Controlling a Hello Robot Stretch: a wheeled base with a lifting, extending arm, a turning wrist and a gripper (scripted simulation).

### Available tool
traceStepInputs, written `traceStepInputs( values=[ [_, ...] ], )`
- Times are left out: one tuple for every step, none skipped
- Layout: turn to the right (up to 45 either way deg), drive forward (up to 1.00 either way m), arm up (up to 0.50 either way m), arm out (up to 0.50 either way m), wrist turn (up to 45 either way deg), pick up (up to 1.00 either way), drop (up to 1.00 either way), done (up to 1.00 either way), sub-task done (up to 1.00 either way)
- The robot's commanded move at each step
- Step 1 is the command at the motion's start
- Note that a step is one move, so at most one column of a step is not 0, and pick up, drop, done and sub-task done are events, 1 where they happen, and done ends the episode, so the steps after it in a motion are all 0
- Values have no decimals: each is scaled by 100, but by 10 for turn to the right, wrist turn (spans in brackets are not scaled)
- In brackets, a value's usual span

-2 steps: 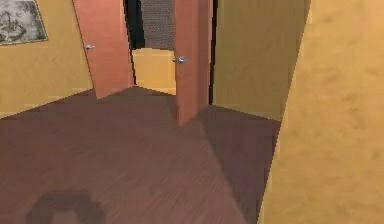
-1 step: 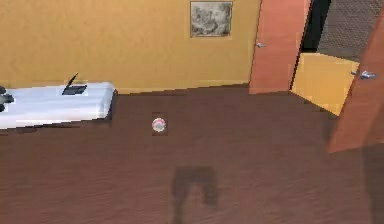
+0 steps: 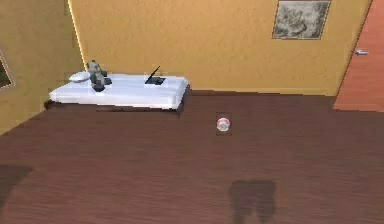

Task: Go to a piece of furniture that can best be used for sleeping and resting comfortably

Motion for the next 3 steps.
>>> traceStepInputs(
  values=[
    [0,100,0,0,0,0,0,0,0],
    [0,90,0,0,0,0,0,0,0],
    [-390,0,0,0,0,0,0,0,0]
  ],
)
